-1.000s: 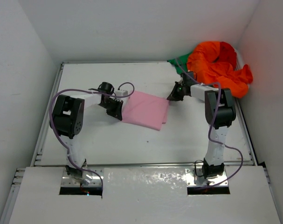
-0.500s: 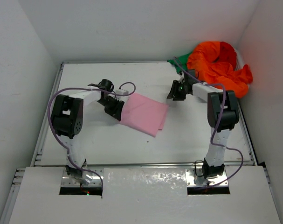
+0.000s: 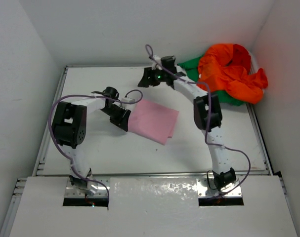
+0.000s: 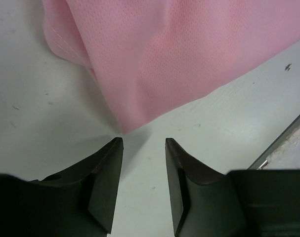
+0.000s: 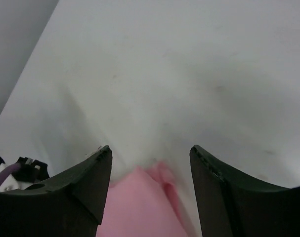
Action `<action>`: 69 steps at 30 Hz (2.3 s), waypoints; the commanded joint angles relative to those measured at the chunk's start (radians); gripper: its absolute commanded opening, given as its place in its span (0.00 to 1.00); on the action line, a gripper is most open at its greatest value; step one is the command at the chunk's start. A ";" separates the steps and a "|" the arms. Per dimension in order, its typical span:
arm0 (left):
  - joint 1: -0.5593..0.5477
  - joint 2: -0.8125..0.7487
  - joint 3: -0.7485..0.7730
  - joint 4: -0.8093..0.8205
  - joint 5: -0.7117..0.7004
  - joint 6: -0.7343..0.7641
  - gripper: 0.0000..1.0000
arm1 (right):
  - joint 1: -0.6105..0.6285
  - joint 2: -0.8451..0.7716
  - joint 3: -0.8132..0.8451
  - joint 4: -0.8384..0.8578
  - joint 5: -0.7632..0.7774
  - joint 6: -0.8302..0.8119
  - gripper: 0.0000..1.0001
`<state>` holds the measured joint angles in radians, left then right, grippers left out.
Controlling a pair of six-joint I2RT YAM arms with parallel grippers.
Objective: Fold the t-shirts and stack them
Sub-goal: Smooth out wrinkles on the folded tshirt
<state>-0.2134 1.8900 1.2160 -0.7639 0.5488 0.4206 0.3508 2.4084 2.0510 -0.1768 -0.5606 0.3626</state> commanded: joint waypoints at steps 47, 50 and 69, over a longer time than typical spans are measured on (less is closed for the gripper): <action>0.017 -0.031 -0.076 0.189 -0.001 -0.062 0.37 | 0.085 0.057 -0.094 0.051 -0.168 -0.010 0.40; 0.017 -0.025 -0.076 0.195 0.007 -0.069 0.33 | 0.085 0.029 -0.140 0.057 -0.165 -0.030 0.42; 0.012 0.011 -0.082 0.212 0.043 -0.078 0.00 | 0.091 0.018 -0.106 0.011 -0.048 -0.086 0.57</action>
<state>-0.2077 1.8858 1.1366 -0.5739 0.5579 0.3412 0.4347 2.4901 1.9095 -0.1680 -0.6556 0.3092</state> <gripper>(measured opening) 0.009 0.562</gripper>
